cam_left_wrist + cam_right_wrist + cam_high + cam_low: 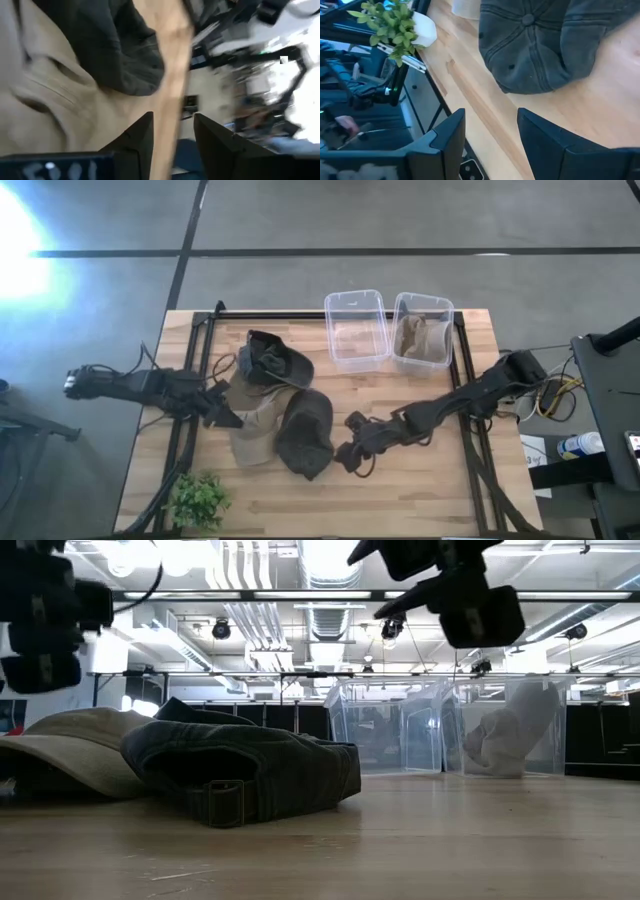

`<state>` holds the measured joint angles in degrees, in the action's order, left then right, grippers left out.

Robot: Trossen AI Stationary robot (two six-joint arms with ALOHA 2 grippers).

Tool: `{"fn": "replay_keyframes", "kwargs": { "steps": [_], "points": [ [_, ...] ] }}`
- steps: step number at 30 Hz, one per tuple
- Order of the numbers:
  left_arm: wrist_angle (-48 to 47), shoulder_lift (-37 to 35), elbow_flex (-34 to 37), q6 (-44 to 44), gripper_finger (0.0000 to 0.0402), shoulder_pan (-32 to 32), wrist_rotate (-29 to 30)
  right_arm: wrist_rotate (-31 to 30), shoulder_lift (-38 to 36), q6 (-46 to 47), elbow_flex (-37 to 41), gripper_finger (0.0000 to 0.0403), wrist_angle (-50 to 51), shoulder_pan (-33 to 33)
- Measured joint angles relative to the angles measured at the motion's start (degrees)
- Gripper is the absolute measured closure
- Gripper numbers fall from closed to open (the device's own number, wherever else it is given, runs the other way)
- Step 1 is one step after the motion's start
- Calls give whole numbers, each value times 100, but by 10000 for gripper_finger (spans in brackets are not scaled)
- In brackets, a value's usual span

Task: Pick & Place hat
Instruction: Put the bottom brown cap into the right transparent bin

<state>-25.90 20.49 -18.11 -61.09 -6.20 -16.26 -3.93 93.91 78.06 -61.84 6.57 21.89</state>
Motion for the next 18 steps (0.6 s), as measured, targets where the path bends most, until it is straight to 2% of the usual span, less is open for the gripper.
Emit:
{"fn": "replay_keyframes", "kwargs": {
  "steps": [4,8,12,18],
  "points": [
    [-1721,897,-889,1151,287,-119,485,-33,376,-27,-307,227,-3,-19],
    [-2638,1825,-1407,1927,304,-262,495,-36,785,-42,-624,227,-8,-145],
    [-2525,2668,-1488,2270,313,-461,50,-22,1118,-66,-870,227,0,-341],
    [-1527,3878,-1252,2197,314,-785,-227,418,1443,-262,-1032,227,-8,-610]
  ]
}}
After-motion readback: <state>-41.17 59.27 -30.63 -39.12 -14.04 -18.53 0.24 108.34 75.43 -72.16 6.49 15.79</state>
